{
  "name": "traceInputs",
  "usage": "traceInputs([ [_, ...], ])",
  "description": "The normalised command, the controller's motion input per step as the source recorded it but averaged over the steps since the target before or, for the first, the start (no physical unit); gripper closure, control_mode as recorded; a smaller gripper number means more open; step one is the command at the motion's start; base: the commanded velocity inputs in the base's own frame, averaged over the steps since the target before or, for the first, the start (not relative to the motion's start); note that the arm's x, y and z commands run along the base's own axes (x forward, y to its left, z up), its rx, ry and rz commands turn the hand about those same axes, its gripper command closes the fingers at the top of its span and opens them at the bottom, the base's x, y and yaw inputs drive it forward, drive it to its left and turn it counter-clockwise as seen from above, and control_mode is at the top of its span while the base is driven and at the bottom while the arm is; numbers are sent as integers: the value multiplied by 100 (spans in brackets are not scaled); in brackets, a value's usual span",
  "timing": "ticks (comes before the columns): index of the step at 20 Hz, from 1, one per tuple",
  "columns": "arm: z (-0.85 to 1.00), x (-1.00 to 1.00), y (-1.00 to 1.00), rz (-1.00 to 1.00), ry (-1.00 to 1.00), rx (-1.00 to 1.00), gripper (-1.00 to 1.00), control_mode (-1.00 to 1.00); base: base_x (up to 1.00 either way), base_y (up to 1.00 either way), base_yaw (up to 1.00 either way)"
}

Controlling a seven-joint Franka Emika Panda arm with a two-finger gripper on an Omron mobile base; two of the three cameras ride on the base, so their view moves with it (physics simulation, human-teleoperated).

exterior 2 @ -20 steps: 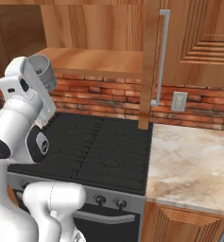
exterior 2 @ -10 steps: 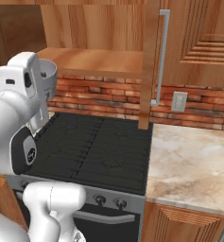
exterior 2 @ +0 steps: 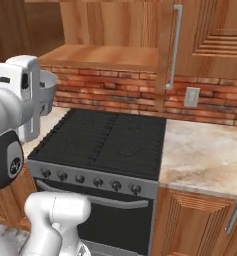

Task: There is a bowl on the dining counter. Grab a lemon wedge from the fridge and place it in the bowl. Then get the liquor bottle and glass cup from the cabinet and place them next to the bowl.

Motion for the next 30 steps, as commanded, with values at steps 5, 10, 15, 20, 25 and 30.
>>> traceInputs([
  [5, 0, 0, 0, 0, 0, 0, 100, 100, -100, 2, 36],
  [10, 0, 0, 0, 0, 0, 0, 100, 100, -90, 0, 55],
  [15, 0, 0, 0, 0, 0, 0, 100, 100, -68, -9, 67],
  [20, 0, 0, 0, 0, 0, 0, 100, 100, -58, -28, 73],
  [25, 0, 0, 0, 0, 0, 0, 100, 100, -66, -25, 70],
  [30, 0, 0, 0, 0, 0, 0, 100, 100, -92, -9, 58],
])
